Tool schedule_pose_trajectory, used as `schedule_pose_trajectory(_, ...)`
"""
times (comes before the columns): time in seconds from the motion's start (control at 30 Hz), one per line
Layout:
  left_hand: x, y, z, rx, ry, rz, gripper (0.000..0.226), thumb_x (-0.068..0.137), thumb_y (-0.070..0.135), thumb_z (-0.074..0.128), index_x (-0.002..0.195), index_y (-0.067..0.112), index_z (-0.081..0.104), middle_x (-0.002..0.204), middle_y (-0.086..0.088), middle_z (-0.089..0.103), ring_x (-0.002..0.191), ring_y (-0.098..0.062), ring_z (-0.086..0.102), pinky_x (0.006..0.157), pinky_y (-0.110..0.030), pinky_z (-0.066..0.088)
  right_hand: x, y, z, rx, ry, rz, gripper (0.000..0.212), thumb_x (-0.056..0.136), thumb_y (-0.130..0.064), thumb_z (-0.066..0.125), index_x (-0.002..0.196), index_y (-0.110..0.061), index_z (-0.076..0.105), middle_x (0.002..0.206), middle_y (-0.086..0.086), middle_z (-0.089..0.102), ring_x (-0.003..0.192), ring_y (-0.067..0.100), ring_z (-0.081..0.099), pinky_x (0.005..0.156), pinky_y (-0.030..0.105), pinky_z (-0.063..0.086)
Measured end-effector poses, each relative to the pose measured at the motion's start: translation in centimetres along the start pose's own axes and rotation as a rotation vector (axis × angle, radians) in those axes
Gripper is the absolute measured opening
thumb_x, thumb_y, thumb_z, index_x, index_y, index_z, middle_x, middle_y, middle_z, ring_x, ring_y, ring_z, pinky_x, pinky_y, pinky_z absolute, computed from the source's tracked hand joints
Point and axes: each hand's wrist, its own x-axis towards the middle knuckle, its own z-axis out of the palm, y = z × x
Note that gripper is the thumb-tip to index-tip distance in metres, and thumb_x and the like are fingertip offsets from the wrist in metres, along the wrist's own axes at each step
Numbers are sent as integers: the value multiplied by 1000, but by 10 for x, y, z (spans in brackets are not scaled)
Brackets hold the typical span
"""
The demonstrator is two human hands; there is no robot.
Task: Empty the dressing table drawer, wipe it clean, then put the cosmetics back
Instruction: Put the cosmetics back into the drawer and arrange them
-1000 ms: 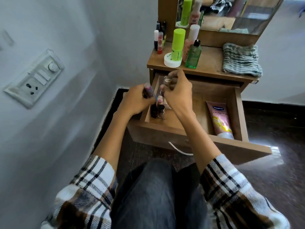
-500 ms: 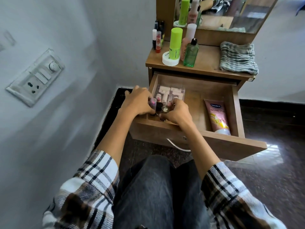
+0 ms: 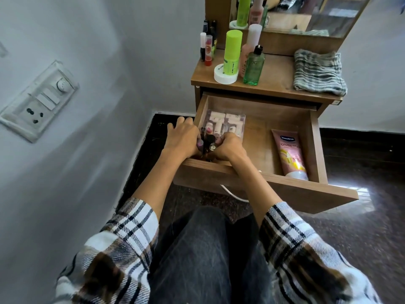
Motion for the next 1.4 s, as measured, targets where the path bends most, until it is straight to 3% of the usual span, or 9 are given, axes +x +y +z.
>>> schedule_pose_trajectory(0.1, 1, 0, 0, 1, 9, 13, 17, 81, 28, 66, 92, 17, 72, 107, -7, 50, 106, -26, 40, 89, -43, 34, 2, -1, 1, -25, 8, -22, 41, 64, -13, 84, 68, -20, 44, 68, -7, 42, 55, 2, 42, 25, 10, 24)
schedule_pose_trajectory(0.27, -1, 2, -1, 2, 11, 9, 20, 81, 30, 64, 93, 16, 72, 109, -9, 50, 106, -27, 40, 87, -42, 35, 7, 0, 6, -74, 2, -11, 38, 66, -16, 82, 89, -15, 52, 71, -6, 42, 56, 5, 45, 40, 17, 29)
schedule_pose_trajectory(0.37, -1, 2, 0, -4, 17, 5, 20, 80, 31, 65, 91, 16, 72, 108, -8, 50, 106, -27, 40, 86, -42, 35, 9, 0, 5, -93, -12, -9, 40, 61, -19, 84, 88, -14, 54, 74, -2, 51, 58, 6, 48, 41, 18, 32)
schedule_pose_trajectory(0.57, -3, 1, -1, -74, 61, -17, 23, 64, 35, 81, 79, 20, 74, 98, -1, 50, 104, -24, 41, 81, -38, 36, 11, 4, 6, -100, 2, 22, 44, 63, -24, 84, 95, -15, 55, 73, -3, 47, 57, 5, 45, 38, 17, 31)
schedule_pose_trajectory(0.77, -5, -1, 0, -195, 194, -63, 24, 59, 32, 85, 76, 19, 76, 94, -1, 53, 92, -20, 47, 76, -40, 50, 14, 5, 6, -137, -7, 31, 47, 66, -25, 83, 98, -11, 52, 74, 0, 41, 54, 7, 42, 43, 15, 36)
schedule_pose_trajectory(0.9, -4, -4, 5, -227, 250, -93, 28, 58, 32, 87, 79, 17, 74, 89, 3, 46, 84, -14, 42, 65, -30, 47, 15, 6, 7, -165, -17, 22, 55, 67, -23, 83, 110, -6, 55, 96, 5, 55, 75, 16, 53, 62, 23, 45)
schedule_pose_trajectory(1.1, -3, -6, 7, -240, 280, -87, 24, 59, 30, 87, 76, 18, 75, 85, 5, 44, 78, -11, 41, 59, -26, 40, 14, 4, 7, -150, -59, 22, 56, 67, -22, 83, 114, -6, 57, 105, 9, 64, 81, 19, 57, 47, 20, 38)
schedule_pose_trajectory(1.23, -2, -6, 7, -244, 283, -63, 25, 60, 29, 86, 79, 17, 75, 85, 5, 46, 77, -11, 42, 59, -25, 40, 14, 2, 8, -159, -66, 29, 55, 70, -21, 81, 116, -4, 57, 110, 11, 64, 90, 21, 60, 64, 25, 44)
schedule_pose_trajectory(1.4, -3, -6, 6, -248, 280, -44, 26, 59, 30, 86, 79, 18, 74, 85, 5, 45, 79, -10, 40, 61, -25, 41, 11, 3, 7, -173, -61, 35, 52, 71, -21, 80, 115, -3, 58, 110, 12, 64, 97, 23, 62, 66, 23, 43)
